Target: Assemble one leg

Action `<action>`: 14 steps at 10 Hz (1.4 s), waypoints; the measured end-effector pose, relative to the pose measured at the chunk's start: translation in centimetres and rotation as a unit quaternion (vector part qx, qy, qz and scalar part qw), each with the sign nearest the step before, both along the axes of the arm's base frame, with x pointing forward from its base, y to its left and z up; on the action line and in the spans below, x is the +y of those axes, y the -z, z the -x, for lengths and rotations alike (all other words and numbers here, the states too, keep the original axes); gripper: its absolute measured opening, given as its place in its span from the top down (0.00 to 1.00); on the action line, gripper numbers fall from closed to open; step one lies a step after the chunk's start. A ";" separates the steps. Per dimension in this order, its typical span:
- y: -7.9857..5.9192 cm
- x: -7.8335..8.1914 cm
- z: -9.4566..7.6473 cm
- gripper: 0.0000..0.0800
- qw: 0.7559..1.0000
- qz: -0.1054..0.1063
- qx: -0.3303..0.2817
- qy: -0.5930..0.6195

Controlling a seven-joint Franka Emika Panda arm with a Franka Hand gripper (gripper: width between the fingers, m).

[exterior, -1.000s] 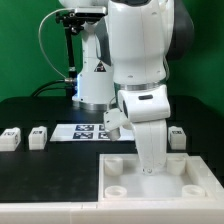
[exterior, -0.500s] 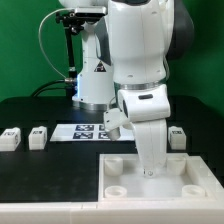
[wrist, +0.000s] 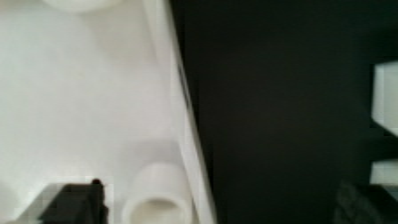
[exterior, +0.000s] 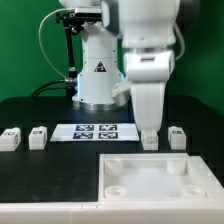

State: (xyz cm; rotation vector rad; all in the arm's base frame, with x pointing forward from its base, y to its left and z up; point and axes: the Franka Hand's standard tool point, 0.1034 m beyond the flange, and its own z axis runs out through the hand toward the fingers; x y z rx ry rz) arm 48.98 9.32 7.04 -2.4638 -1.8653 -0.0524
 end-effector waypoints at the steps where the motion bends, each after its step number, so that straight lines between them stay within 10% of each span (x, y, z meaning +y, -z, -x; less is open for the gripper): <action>1: -0.8 1.7 1.3 0.19 0.997 0.003 0.001 0.074; 3: -0.6 4.4 2.2 0.19 0.974 -0.002 0.013 0.228; 6: -0.6 4.3 2.2 0.19 0.935 -0.006 0.024 0.353; 10: 0.9 6.4 4.5 0.19 0.838 -0.007 0.051 0.543; 13: 0.8 6.3 4.5 0.19 0.846 0.004 0.061 0.530; 14: 0.8 6.1 5.6 0.19 0.842 0.060 0.116 0.523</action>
Offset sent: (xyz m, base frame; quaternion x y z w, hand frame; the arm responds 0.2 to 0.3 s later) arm 0.0000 0.0000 0.0000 0.0000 0.0000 0.2667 0.9638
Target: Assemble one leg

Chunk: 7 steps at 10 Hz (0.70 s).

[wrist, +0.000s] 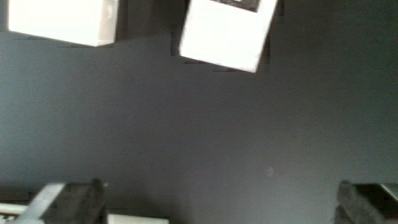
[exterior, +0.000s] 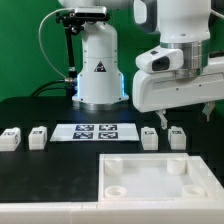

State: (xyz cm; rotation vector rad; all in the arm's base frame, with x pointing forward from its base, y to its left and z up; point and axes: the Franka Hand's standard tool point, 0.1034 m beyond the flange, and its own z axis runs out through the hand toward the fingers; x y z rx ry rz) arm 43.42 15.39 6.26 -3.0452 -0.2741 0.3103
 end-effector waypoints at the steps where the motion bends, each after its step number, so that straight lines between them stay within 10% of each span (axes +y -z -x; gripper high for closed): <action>1: 0.2 0.5 0.1 0.19 0.997 0.014 0.068 0.021; 7: 1.6 0.9 0.7 0.19 0.946 0.034 0.323 0.020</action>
Offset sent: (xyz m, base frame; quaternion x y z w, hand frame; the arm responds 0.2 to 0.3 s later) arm -0.0027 0.0056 -0.0076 0.0216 -0.2904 0.0597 0.9548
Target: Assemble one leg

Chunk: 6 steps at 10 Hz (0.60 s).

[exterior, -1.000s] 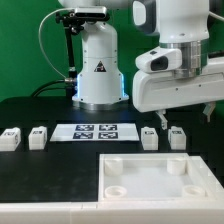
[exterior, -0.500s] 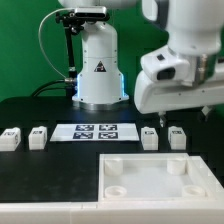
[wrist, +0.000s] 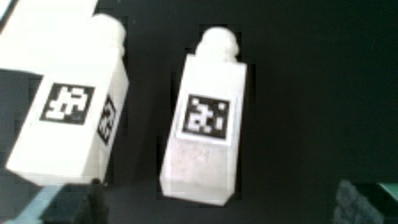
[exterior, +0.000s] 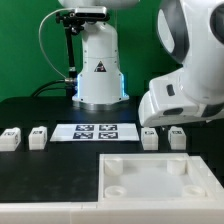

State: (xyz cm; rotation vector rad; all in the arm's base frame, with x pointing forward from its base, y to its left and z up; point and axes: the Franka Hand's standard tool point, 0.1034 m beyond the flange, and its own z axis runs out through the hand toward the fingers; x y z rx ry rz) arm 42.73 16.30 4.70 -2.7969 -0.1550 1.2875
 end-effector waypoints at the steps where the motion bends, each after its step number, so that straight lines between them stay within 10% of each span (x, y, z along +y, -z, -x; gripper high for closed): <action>1: 0.3 0.1 0.0 0.19 1.000 0.004 -0.006 0.005; 6: 3.6 0.5 3.4 0.19 0.999 0.036 0.019 0.022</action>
Offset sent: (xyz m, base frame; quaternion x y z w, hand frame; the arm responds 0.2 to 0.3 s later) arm -0.0323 0.0030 -0.0353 -0.0312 -0.0105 0.0742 0.9967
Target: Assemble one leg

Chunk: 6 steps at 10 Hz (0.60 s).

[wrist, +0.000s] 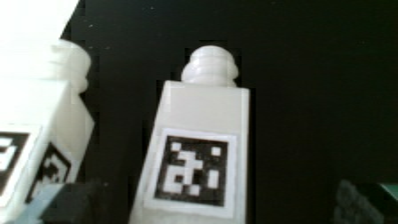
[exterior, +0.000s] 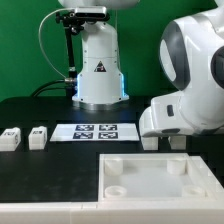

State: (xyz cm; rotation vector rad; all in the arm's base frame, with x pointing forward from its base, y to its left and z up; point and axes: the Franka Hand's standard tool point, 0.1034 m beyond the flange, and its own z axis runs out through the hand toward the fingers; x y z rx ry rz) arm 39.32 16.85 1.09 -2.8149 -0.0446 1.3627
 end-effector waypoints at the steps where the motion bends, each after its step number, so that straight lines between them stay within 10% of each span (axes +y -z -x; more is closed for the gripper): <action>1: 0.0 0.0 0.0 0.19 1.000 -0.002 0.000 -0.002; 6: 0.0 0.0 0.0 0.64 1.000 -0.002 0.000 -0.002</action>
Offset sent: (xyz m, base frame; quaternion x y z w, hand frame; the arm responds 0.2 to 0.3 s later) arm 0.0000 0.0000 0.0000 0.0000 0.0000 0.0000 1.0000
